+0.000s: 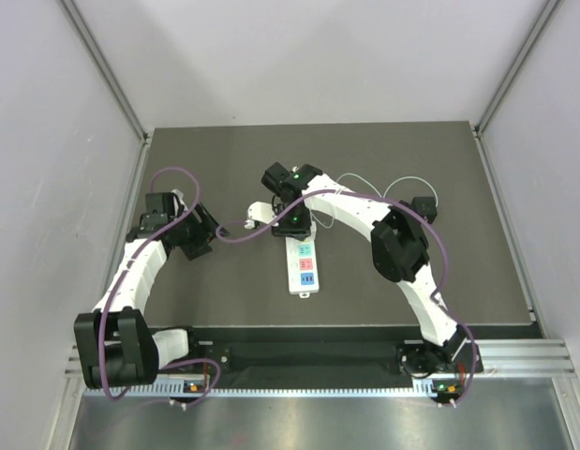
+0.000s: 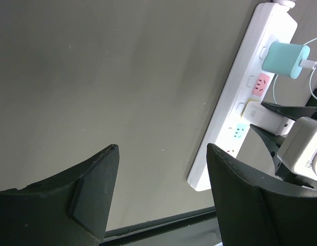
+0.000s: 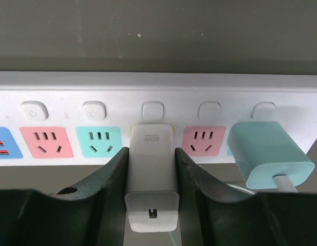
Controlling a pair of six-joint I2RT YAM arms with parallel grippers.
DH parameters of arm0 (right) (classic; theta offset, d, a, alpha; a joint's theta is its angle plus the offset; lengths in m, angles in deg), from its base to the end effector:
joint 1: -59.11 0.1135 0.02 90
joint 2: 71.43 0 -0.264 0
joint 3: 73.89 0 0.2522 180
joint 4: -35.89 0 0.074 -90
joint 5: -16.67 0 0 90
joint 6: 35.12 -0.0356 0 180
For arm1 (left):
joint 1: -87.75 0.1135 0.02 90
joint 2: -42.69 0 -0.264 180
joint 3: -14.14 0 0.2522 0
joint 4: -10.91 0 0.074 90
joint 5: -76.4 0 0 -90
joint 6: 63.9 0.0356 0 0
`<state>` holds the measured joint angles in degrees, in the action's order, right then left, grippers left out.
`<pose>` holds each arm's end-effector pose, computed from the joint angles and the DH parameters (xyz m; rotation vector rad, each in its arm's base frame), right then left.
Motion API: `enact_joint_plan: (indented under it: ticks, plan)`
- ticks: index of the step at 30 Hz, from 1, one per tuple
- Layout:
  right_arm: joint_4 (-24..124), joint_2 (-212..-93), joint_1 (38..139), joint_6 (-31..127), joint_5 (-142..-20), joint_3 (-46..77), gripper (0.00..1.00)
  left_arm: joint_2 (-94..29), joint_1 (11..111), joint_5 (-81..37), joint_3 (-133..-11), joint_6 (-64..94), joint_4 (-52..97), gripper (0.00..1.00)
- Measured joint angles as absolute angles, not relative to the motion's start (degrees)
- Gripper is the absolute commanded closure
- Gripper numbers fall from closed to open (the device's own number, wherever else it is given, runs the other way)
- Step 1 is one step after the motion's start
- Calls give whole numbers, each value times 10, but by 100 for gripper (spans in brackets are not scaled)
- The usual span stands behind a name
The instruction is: Insert the plug
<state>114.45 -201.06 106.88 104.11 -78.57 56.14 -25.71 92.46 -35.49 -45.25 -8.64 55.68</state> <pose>0.3088 0.3450 0.2115 -2.2045 1.9318 0.1302 0.2354 0.0061 0.2331 -0.7070 2.4484 -0.6905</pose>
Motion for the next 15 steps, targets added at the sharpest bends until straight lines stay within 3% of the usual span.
enact_joint_plan:
  ticks: [15]
  plan:
    - [1118, -2011, 1068, 1021, -790, 541, 100, -256, 926, -346, -453, -86, 557, 27]
